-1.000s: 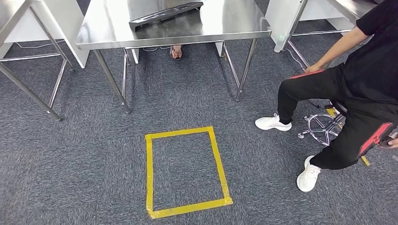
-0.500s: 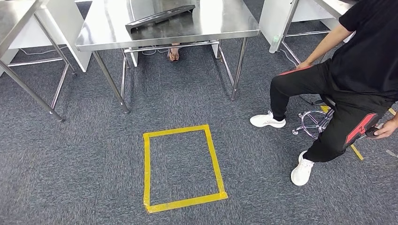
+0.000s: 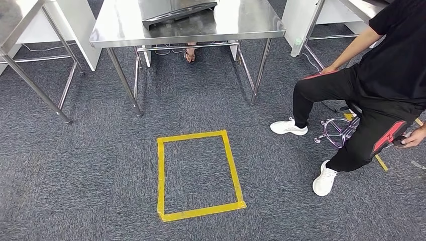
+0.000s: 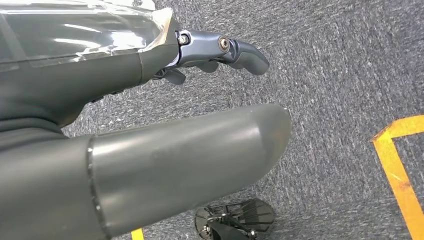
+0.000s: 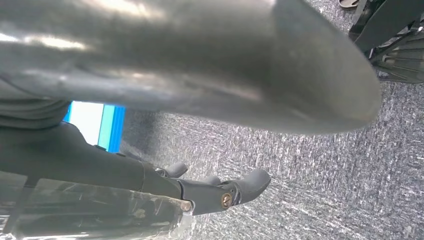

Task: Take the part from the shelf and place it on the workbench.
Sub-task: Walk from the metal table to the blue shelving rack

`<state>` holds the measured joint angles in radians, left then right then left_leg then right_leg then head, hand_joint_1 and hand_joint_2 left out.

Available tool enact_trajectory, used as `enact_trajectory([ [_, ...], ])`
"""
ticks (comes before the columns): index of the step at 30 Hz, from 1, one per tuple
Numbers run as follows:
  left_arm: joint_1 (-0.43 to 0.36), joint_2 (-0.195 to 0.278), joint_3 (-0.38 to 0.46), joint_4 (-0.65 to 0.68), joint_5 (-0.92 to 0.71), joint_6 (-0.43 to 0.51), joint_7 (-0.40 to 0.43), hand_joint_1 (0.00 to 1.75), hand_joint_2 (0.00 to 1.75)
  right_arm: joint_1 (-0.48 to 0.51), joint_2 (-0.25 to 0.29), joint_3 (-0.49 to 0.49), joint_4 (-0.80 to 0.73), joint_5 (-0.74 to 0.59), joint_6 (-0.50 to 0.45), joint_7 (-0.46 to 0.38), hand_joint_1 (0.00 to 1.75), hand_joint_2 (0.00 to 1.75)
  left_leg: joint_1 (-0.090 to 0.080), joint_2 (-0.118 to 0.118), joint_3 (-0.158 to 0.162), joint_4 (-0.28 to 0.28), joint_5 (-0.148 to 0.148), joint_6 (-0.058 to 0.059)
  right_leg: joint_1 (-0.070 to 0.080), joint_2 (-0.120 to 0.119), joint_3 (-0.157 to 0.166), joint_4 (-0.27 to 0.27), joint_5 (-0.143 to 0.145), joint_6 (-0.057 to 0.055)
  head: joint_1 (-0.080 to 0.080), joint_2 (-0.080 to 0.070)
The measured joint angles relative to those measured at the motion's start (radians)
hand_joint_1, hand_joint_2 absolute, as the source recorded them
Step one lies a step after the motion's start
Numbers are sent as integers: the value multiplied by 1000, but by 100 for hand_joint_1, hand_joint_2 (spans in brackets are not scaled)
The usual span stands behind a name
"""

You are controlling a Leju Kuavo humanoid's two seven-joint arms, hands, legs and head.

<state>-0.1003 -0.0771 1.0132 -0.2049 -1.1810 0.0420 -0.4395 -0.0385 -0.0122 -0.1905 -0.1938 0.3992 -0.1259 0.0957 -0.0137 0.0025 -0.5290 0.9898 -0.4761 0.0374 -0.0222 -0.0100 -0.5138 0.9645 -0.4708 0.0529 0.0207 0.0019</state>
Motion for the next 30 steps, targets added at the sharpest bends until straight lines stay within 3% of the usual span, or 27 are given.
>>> enact_trajectory([
  [2, 0, 0, 0, 0, -1, 0, 1, 0, 0, 0, 0, 0, 0, -1, 0, 0, 0, 0, 0, 0, -4, -3, 6, 8, -1, 0, 1, 0, 3, 7, 0, 0],
  [4, 0, -2, 0, 0, -1, 0, 2, 0, 0, 0, 0, -1, 0, -2, 0, 0, 0, 0, 6, 7, -6, -12, 16, 19, -1, 1, -15, 29, -14, 8, 1, 0],
  [7, 0, -2, 0, 0, -1, 2, 3, 0, 0, 1, -1, -1, 1, -1, 0, 0, 0, 0, 13, 21, -15, -17, 26, 27, -2, 5, -105, 213, -103, -4, 5, 0],
  [9, 0, -2, 0, 0, -2, 4, 3, 0, 0, 3, -2, -1, 2, 0, 0, 0, 0, 0, 14, 32, -21, -16, 28, 24, -3, 6, -149, 311, -135, 1, 6, 0],
  [10, 0, -3, -1, 0, -3, 5, 3, 0, 0, 5, -2, -1, 3, 1, 0, 2, 0, 0, 15, 38, -22, -15, 29, 22, -4, 5, -144, 307, -129, 9, 6, 0],
  [11, 0, -5, -1, 0, -4, 6, 3, 0, 0, 6, -2, -1, 3, 2, -1, 4, 0, 0, 17, 45, -23, -14, 29, 19, -7, 2, -117, 258, -107, 19, 6, 0],
  [13, -1, -8, -4, 0, -8, 6, 2, 0, 0, 5, -1, -1, 3, 4, -3, 9, 0, 0, 19, 60, -23, -7, 27, 6, -10, -26, -40, 109, -54, 34, 7, 0],
  [15, -2, -9, -6, 0, -11, 6, 2, 0, 0, 1, 1, -1, 3, 4, -6, 11, 0, 0, 16, 74, -22, 0, 21, -10, -5, -45, -2, 24, -26, 21, 7, 0],
  [18, -5, -11, -7, 0, -11, 9, 2, 0, 0, 1, 2, -2, 4, 5, -8, 12, 0, 0, 21, 89, -18, 2, 18, -30, -1, -23, -7, 21, -20, -14, 4, 0],
  [20, -5, -13, -7, 0, -11, 10, 1, 0, 0, 1, 4, -2, 4, 6, -9, 14, 0, 0, 28, 59, -35, 45, -20, -42, -5, -6, -7, 20, -11, -32, 3, 0],
  [22, -4, -14, -8, 0, -11, 10, 1, 0, 0, 0, 5, -2, 4, 6, -10, 16, 0, 0, 31, 16, -86, 166, -97, -48, -3, 12, -13, 21, -3, -45, 1, 0],
  [23, -3, -15, -8, 0, -11, 10, 1, 0, 0, 0, 5, -2, 4, 6, -10, 17, 0, 0, 31, 6, -116, 234, -129, -48, 0, 21, -17, 21, -1, -48, 0, 0],
  [24, -2, -15, -8, 0, -11, 10, 1, 0, 0, 1, 5, -2, 4, 6, -10, 17, 0, 0, 31, 2, -136, 281, -143, -47, 4, 33, -20, 21, 1, -50, 0, 0],
  [25, -2, -16, -8, 0, -11, 9, 1, 0, 0, 2, 5, -2, 4, 6, -10, 18, 0, 0, 31, 0, -141, 294, -138, -44, 7, 44, -21, 21, 2, -52, 0, 0],
  [26, -2, -16, -8, 0, -11, 9, 0, 0, 0, 3, 5, -2, 4, 6, -10, 18, 0, 0, 30, -4, -126, 265, -113, -38, 10, 56, -21, 21, 3, -52, 0, 0],
  [27, -2, -16, -8, 0, -11, 9, 0, 0, 0, 4, 5, -2, 4, 6, -10, 19, 0, 0, 29, -15, -92, 201, -76, -30, 13, 69, -20, 21, 4, -52, 0, 0],
  [29, -2, -15, -8, 0, -11, 9, 0, 0, 0, 3, 9, -3, 5, 6, -10, 19, 0, 0, 28, -61, -24, 65, -22, -9, 16, 92, -20, 22, 6, -49, 1, 0],
  [30, -1, -15, -9, 0, -12, 9, -1, 0, 0, 2, 11, -3, 5, 6, -11, 19, 0, 0, 25, -78, -4, 25, -11, -2, 15, 102, -23, 23, 7, -46, 0, 0],
])
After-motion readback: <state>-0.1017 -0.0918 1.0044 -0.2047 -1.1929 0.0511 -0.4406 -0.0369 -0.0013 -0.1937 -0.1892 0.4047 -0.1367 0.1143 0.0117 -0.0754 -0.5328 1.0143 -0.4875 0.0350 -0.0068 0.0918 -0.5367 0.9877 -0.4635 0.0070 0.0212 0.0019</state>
